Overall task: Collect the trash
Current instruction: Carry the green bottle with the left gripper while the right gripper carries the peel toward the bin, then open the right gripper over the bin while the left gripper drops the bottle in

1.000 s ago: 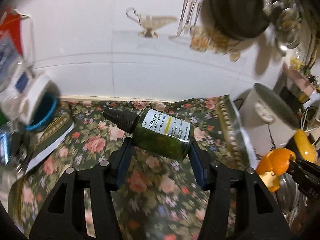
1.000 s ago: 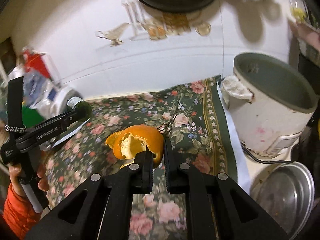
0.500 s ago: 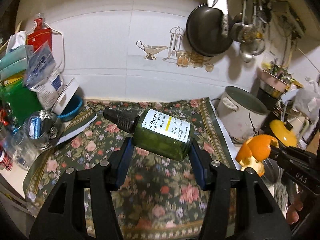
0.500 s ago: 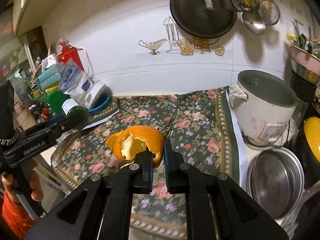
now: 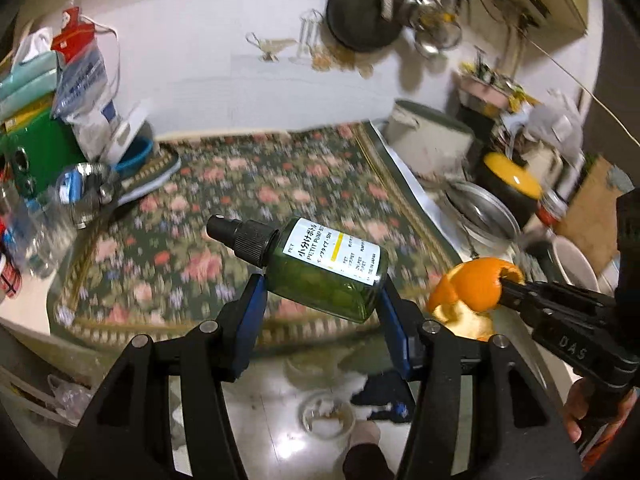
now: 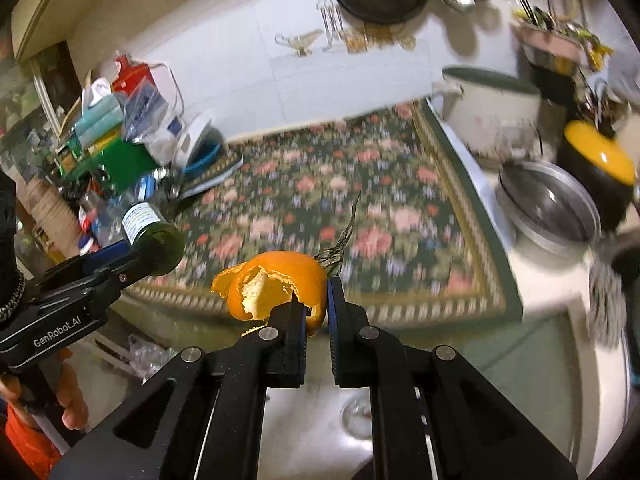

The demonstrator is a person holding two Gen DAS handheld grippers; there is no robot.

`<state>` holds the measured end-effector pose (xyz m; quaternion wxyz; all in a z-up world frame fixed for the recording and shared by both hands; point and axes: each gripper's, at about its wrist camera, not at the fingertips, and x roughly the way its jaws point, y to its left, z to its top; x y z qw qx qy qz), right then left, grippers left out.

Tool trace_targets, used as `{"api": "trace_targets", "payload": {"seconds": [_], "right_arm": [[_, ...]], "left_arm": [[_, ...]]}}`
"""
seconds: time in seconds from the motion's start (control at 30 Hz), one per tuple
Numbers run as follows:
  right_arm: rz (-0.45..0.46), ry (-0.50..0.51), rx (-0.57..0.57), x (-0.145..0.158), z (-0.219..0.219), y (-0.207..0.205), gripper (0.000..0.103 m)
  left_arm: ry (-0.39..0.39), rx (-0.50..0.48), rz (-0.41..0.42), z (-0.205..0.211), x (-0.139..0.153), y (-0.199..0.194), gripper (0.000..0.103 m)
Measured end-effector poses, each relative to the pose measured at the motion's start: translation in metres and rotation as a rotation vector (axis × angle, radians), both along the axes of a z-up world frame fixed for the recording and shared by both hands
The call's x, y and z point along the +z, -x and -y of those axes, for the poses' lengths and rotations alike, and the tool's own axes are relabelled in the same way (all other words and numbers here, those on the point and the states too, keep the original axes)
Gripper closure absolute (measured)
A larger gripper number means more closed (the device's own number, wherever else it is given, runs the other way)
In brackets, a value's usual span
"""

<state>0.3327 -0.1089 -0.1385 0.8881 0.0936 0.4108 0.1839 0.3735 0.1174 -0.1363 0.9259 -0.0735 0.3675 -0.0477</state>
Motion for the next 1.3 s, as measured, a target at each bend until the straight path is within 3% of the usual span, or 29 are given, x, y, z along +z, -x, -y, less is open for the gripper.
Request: {"api": "trace_targets", "payload": {"seconds": [0.2,0.4,0.57,0.8,1.0,1.13,1.3], "right_arm": [[-0.100,0.037,-0.009,-0.027,-0.001,0.035,0.095],[-0.191,0.067,-0.017,-0.075,0.009,0.052,0.095],[-0.287,0.084,-0.019,-0.142,0.026,0.047,0.095],[-0.381,0.109,0.016,-0.242,0.041,0.038,0.094],[-0.417,0.179,0.078,-0.344,0.031,0.031,0.094],[-0.469,0.155,0.116,-0.409,0.019,0.023,0.094],[-0.472,0.150,0.138,-0.454,0.005,0.014,0.092]], "left_arm": [[0.021,-0.047,-0.082,0.015,-0.032,0.028,0.049],[0.066,-0.049,-0.191,0.032,-0.095,0.033,0.049],[0.074,-0.021,-0.290,0.050,-0.167,0.030,0.049],[0.081,0.059,-0.359,0.070,-0.271,0.030,0.049],[0.094,0.103,-0.425,0.079,-0.369,0.036,0.049],[0.091,0.118,-0.475,0.080,-0.431,0.038,0.049],[0.111,0.120,-0.511,0.075,-0.484,0.034,0.049]]}}
